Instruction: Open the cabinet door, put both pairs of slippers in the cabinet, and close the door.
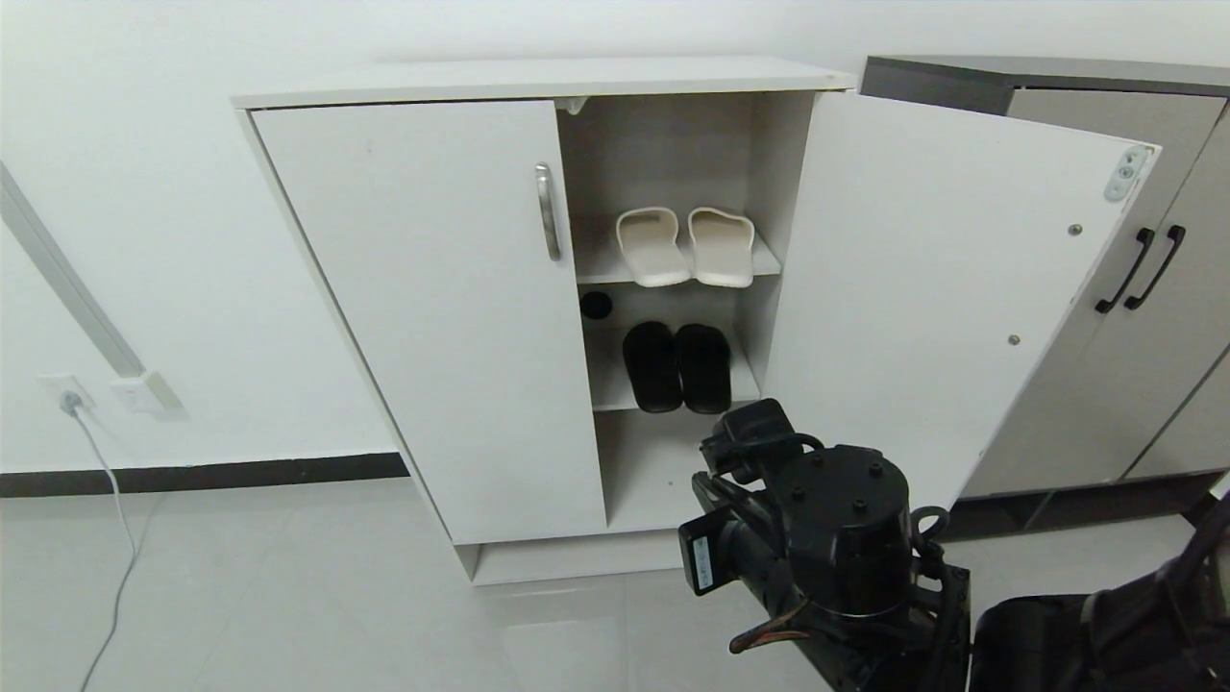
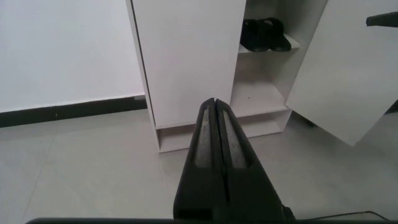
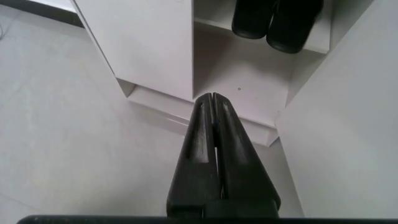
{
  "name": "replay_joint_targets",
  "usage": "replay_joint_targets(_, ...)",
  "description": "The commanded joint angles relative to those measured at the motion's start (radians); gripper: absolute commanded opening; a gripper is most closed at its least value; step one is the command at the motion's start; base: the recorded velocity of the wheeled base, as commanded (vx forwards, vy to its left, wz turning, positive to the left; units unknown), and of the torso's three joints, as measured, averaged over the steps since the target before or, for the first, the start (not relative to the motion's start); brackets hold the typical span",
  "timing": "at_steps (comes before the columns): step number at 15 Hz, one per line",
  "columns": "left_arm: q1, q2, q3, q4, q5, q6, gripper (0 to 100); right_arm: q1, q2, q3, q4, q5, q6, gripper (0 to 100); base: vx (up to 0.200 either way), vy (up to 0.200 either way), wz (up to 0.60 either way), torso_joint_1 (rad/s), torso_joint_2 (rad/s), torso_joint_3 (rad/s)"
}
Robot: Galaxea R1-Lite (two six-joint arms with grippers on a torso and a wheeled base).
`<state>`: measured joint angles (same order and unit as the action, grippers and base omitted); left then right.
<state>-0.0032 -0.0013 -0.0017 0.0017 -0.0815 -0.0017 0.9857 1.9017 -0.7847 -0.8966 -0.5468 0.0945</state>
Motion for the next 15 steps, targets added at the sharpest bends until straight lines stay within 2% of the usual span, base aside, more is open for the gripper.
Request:
replay_joint_targets(1, 0.0, 0.001, 0.0, 0.0, 0.0, 0.0, 0, 0.001, 0.002, 0.005, -0.001, -0.001, -0.002, 0, 0.0, 0.0, 0.0, 0.002, -0.27, -0.266)
replay_joint_targets(3, 0.0, 0.001, 0.0, 0.0, 0.0, 0.0, 0, 0.001, 0.002, 0.007, -0.001, -0.001, -0.002, 0, 0.0, 0.0, 0.0, 0.015, -0.14, -0.354)
replay_joint_targets(7, 0.0, 0.001, 0.0, 0.0, 0.0, -0.001, 0, 0.001, 0.008, 0.008, -0.001, -0.001, -0.002, 0, 0.0, 0.0, 0.0, 0.049, -0.51, -0.365)
replay_joint_targets(15, 0.0, 0.001, 0.0, 0.0, 0.0, -0.001, 0, 0.001, 0.008, 0.01, -0.001, -0.004, -0.002, 0, 0.0, 0.0, 0.0, 0.132, -0.47, -0.338)
